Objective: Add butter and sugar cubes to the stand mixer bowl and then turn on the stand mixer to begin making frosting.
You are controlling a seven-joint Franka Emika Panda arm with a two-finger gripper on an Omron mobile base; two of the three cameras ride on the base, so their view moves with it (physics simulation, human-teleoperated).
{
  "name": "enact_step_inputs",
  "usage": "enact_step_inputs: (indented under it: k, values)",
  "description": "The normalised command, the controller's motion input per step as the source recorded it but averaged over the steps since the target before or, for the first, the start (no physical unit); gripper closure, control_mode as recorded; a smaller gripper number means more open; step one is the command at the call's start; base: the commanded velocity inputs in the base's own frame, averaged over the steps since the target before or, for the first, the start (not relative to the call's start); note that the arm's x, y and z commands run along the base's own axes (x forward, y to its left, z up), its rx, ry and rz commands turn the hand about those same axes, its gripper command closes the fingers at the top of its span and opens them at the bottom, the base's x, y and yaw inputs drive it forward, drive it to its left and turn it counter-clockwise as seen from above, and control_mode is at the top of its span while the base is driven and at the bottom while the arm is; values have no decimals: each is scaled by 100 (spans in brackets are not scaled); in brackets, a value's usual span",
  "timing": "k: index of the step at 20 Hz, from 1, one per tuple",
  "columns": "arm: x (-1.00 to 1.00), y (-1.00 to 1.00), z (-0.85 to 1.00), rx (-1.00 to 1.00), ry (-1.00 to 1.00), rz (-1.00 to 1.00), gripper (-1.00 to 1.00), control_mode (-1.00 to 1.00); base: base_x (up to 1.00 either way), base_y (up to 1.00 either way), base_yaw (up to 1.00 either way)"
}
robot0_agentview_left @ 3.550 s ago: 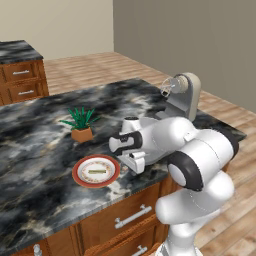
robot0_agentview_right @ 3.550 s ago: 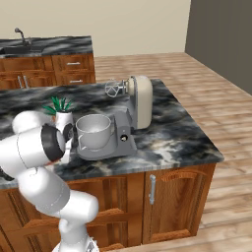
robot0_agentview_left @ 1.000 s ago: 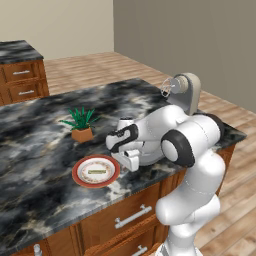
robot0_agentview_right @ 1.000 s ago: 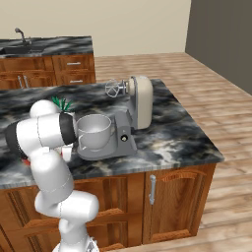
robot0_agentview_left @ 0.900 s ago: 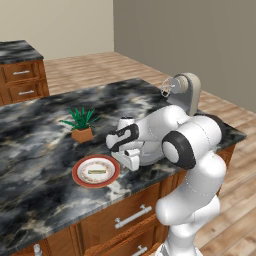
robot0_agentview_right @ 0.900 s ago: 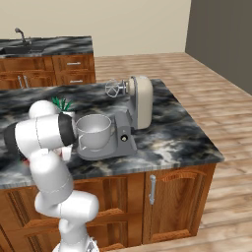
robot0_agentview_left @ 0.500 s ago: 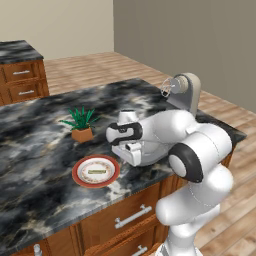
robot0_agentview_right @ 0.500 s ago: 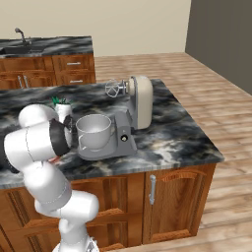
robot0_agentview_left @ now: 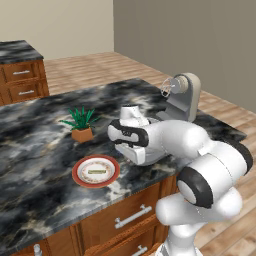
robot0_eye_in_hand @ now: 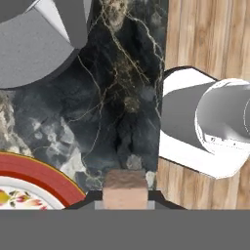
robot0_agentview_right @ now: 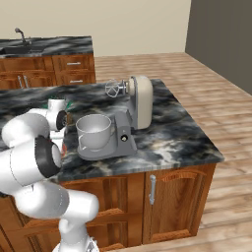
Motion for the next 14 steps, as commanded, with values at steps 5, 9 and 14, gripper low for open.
enact_step_inputs:
  k: [5,9,14]
  values:
    - [-1,0,30,-15,-18,1,100,-100,0,0,0]
    - [0,-7,20,-13,-21,7,100,-100,0,0,0]
    - [0,-27,22,-7,-24,9,100,-100,0,0,0]
